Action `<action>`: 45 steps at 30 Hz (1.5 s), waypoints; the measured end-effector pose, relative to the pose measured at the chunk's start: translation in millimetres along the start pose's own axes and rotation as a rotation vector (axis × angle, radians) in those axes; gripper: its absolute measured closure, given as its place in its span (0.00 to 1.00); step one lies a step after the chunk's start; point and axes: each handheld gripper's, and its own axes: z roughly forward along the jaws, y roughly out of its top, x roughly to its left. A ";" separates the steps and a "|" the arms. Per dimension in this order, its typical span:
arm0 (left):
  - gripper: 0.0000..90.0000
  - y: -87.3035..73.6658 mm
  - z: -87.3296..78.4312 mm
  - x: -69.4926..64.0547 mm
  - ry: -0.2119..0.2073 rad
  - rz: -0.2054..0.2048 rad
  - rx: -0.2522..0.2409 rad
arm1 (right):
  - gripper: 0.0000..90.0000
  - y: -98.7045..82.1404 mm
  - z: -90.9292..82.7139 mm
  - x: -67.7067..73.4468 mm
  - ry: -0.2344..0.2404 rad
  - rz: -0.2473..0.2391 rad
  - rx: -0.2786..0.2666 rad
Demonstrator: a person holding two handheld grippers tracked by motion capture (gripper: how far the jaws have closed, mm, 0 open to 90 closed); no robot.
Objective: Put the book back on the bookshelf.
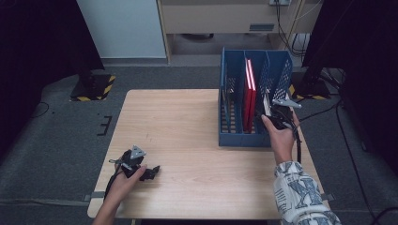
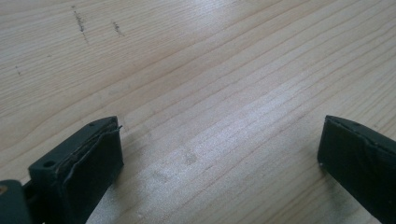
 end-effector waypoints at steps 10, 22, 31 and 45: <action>0.00 0.0 0.0 0.0 0.000 0.000 0.000 | 0.11 2.0 -11.1 1.4 0.019 -0.008 -0.012; 0.00 0.0 0.0 -0.1 0.000 0.000 0.000 | 0.11 6.4 -29.4 -0.1 0.040 -0.022 -0.037; 0.00 0.0 0.0 0.0 -0.001 0.000 0.000 | 0.10 6.3 -39.7 3.5 0.070 -0.038 -0.051; 0.00 0.1 0.0 0.1 -0.001 0.000 0.000 | 0.10 8.2 -50.9 8.6 0.104 -0.047 -0.066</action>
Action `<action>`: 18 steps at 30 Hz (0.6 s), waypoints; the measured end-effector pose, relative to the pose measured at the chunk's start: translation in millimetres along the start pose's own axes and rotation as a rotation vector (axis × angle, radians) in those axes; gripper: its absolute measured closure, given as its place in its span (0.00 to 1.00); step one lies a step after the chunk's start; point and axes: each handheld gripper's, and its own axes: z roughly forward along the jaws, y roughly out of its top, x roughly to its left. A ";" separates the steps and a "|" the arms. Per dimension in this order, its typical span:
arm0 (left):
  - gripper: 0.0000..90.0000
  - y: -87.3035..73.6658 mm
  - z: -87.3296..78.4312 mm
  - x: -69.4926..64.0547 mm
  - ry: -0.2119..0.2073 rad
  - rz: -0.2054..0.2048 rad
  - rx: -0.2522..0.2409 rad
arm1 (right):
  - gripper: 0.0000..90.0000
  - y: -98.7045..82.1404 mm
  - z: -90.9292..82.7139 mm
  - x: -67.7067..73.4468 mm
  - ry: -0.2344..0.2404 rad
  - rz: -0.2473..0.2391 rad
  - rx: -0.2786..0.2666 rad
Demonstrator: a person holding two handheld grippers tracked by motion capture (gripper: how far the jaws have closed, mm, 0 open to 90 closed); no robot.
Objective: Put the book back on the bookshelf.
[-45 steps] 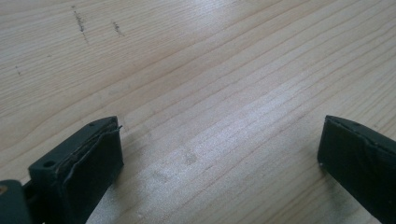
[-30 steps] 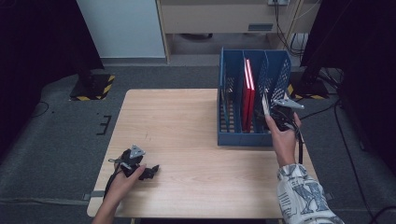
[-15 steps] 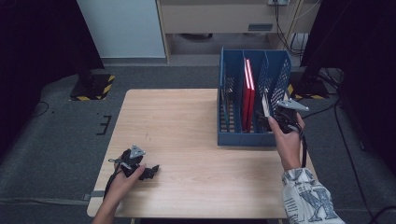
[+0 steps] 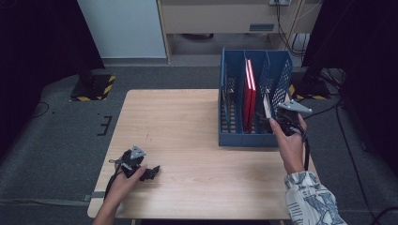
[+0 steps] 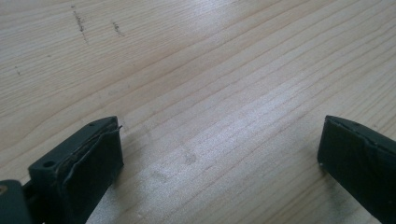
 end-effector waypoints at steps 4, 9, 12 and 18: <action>0.00 0.0 0.0 0.0 0.000 0.000 0.000 | 0.10 0.5 -5.8 1.3 0.013 0.000 -0.006; 0.00 0.1 0.0 0.1 0.000 0.001 0.000 | 0.10 1.8 -14.3 6.3 0.033 -0.009 -0.018; 0.00 0.1 0.1 0.1 0.000 0.001 0.000 | 0.10 2.2 -18.9 10.5 0.047 -0.016 -0.023; 0.00 0.4 0.2 0.3 0.000 0.005 0.002 | 0.09 -1.0 -23.2 17.7 0.074 -0.033 -0.026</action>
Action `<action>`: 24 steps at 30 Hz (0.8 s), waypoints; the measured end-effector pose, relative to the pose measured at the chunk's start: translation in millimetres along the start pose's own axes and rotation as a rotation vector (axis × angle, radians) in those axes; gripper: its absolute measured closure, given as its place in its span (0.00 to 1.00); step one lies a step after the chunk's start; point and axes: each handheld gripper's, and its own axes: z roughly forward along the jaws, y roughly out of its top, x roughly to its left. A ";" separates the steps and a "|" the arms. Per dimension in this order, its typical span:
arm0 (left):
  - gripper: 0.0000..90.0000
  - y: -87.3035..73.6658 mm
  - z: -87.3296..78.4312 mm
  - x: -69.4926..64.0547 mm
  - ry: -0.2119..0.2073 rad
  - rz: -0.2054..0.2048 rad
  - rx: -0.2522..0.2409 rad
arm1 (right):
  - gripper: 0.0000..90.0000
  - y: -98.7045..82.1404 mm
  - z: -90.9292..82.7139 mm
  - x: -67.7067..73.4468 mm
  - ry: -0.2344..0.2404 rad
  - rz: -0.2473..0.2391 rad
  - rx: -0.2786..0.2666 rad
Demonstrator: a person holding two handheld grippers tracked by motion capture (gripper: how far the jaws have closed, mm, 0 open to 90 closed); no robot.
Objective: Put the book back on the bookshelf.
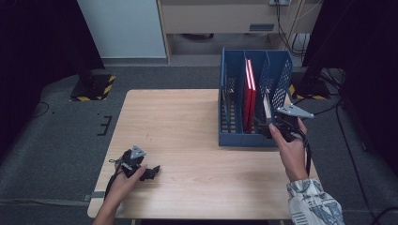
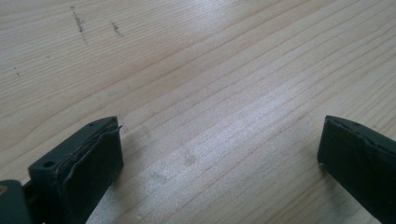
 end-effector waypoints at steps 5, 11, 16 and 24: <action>0.00 0.0 0.0 0.0 0.000 0.000 0.000 | 0.09 -4.6 -2.4 5.0 0.009 -0.005 0.000; 0.00 0.3 0.0 -0.1 0.000 0.001 0.002 | 0.09 -8.8 -4.9 12.4 0.026 -0.023 0.009; 0.00 0.3 0.3 -0.1 -0.001 0.001 0.000 | 0.09 -10.9 -4.7 19.8 0.043 -0.032 0.012; 0.00 0.4 0.6 -0.5 -0.001 -0.002 -0.002 | 0.09 -13.7 -4.8 30.9 0.076 -0.036 0.012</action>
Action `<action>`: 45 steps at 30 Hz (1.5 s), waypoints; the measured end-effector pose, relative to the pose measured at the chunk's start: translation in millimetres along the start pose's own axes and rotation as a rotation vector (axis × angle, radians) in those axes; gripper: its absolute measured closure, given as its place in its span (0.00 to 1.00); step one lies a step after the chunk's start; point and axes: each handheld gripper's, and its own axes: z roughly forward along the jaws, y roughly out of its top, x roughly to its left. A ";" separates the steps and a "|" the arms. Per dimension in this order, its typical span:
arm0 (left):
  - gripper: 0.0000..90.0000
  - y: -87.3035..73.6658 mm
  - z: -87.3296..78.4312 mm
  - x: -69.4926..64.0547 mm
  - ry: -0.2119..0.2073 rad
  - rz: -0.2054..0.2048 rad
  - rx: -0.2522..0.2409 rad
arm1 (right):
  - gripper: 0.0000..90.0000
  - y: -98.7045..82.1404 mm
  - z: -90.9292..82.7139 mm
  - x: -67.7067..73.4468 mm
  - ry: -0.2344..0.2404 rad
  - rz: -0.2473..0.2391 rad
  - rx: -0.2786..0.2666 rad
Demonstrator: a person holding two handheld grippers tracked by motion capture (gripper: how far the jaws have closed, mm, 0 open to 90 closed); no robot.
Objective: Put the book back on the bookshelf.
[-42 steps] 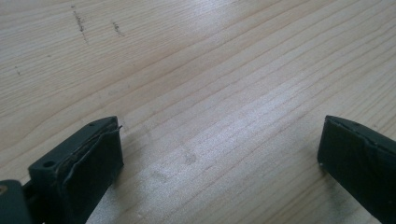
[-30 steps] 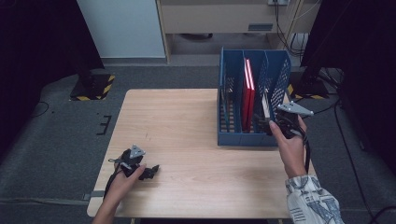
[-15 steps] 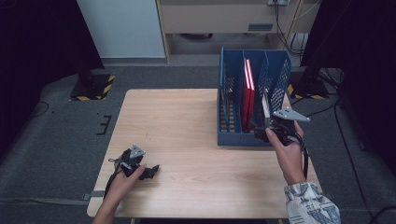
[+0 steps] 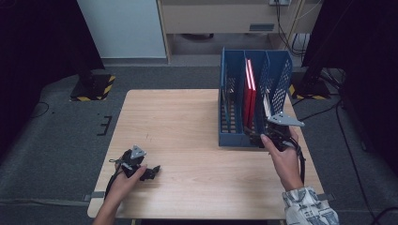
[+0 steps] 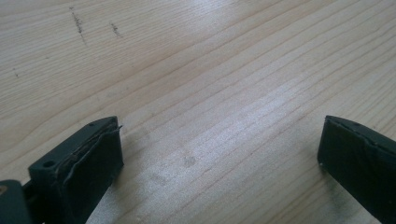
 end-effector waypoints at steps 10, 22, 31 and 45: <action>0.00 0.0 0.0 0.0 0.000 0.001 0.000 | 0.09 -2.2 3.4 12.3 0.029 -0.019 0.011; 0.00 0.0 0.1 -0.1 -0.001 0.002 0.000 | 0.08 -4.9 19.1 31.9 0.090 -0.027 0.030; 0.00 0.0 0.1 -0.1 -0.002 0.002 0.000 | 0.08 -6.6 26.1 40.9 0.107 -0.039 0.036; 0.00 0.0 0.1 -0.1 -0.002 0.004 0.000 | 0.08 -9.9 38.1 62.2 0.147 -0.063 0.055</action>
